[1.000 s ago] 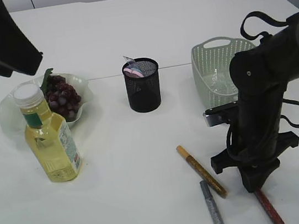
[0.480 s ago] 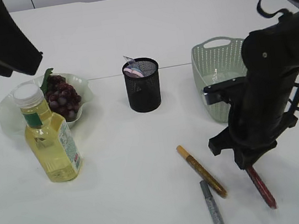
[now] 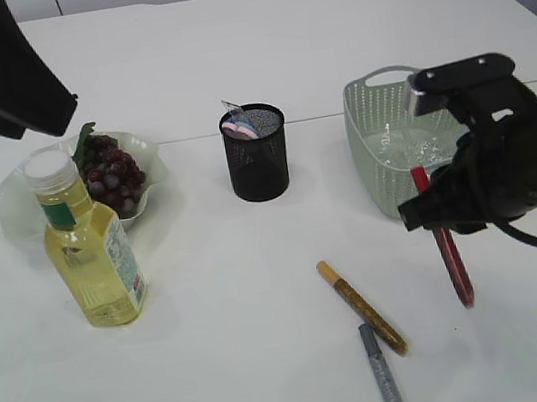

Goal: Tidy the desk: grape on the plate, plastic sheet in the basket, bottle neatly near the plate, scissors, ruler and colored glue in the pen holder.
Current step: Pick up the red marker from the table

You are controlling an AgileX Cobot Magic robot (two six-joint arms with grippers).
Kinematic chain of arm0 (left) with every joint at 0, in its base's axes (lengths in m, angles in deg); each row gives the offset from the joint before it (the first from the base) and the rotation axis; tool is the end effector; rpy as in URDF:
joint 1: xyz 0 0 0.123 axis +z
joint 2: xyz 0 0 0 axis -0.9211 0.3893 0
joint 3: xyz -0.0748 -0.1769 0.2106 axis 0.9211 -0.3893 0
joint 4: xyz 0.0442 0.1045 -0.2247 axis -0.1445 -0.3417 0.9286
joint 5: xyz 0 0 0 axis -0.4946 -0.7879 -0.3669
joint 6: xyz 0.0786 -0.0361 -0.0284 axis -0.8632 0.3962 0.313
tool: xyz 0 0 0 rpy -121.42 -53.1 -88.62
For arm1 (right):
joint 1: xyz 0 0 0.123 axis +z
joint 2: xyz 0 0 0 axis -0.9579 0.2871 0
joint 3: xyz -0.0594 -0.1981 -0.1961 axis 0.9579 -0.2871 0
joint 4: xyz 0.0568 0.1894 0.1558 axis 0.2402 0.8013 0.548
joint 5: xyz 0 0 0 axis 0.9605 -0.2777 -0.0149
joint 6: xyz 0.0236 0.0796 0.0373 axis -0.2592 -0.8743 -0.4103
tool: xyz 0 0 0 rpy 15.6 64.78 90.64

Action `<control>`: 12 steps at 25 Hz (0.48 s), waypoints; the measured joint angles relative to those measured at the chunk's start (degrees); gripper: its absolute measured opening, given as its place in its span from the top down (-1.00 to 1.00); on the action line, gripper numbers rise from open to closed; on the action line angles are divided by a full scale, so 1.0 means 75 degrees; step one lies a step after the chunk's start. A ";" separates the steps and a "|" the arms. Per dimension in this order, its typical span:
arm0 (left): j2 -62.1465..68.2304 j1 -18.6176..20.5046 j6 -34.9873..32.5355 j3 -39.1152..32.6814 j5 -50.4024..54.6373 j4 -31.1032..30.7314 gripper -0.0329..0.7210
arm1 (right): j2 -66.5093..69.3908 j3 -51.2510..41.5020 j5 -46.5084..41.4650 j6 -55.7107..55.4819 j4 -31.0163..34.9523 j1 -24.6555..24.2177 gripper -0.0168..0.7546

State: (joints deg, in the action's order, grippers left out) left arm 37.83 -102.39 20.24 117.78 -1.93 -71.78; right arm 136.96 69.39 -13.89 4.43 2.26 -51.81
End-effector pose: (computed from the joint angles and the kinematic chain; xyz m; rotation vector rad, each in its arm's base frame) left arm 0.2067 -0.1642 0.4019 0.5679 2.6238 -0.4940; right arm 0.2654 0.1067 0.2076 -0.3818 2.5535 0.2013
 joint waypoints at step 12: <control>0.0000 0.0000 0.0000 0.0000 0.0000 0.0003 0.21 | -0.0184 -0.0108 0.3877 0.0173 -0.0327 0.0000 0.75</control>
State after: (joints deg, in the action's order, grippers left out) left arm 37.83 -102.39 20.24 117.78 -1.93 -71.76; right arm 135.58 68.58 15.19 5.73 -0.19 -51.81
